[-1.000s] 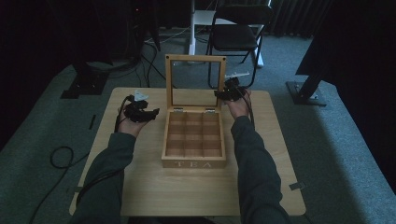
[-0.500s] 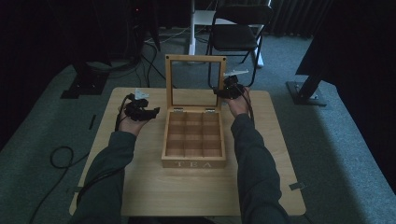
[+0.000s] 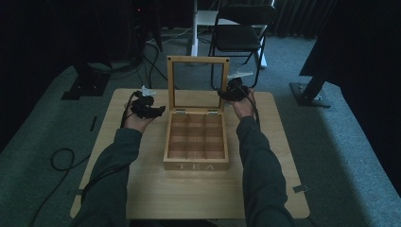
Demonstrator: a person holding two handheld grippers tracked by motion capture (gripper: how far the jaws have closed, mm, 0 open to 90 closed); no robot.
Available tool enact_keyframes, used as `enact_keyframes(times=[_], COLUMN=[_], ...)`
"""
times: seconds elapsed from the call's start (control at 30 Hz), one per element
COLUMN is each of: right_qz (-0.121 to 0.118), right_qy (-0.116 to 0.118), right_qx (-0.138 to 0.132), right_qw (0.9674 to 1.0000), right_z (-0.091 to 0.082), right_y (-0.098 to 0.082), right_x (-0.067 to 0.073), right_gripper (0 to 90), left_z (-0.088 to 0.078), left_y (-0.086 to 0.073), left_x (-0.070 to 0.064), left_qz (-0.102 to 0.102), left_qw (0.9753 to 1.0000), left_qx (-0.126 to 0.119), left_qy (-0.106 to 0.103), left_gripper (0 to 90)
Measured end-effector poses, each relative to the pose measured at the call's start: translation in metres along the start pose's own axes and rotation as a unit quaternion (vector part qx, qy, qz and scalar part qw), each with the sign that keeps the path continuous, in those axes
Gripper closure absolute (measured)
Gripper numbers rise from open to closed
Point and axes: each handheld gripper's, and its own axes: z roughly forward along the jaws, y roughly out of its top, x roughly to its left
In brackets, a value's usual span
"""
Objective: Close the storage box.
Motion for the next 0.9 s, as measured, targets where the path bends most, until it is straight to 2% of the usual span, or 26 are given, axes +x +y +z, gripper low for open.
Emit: enact_keyframes(times=[0.13, 0.3, 0.53, 0.7, 0.9], right_qz=[-0.006, -0.019, -0.042, -0.043, -0.051], right_qy=[-0.005, -0.007, -0.013, -0.013, -0.012], right_qx=[-0.007, -0.013, -0.019, -0.034, -0.040], right_qw=[0.9999, 0.9997, 0.9989, 0.9984, 0.9978], right_z=[-0.002, -0.008, -0.015, -0.020, -0.026], right_y=[-0.002, -0.004, -0.007, -0.012, -0.016], right_x=[0.002, 0.004, 0.009, 0.013, 0.017], right_gripper=[58.1, 59.0, 58.9, 57.7, 57.8], left_z=[0.003, 0.009, 0.014, 0.017, 0.015], left_y=[0.008, 0.021, 0.028, 0.028, 0.030], left_x=[-0.001, -0.001, -0.007, -0.011, -0.012], left_qz=[-0.003, -0.016, -0.013, -0.010, -0.016], left_qw=[1.0000, 0.9997, 0.9996, 0.9998, 0.9994], left_qx=[-0.005, -0.017, -0.020, -0.018, -0.031], left_qy=[-0.002, -0.008, -0.012, -0.009, -0.004], left_gripper=[40.1, 40.1, 41.7, 49.2, 56.5])
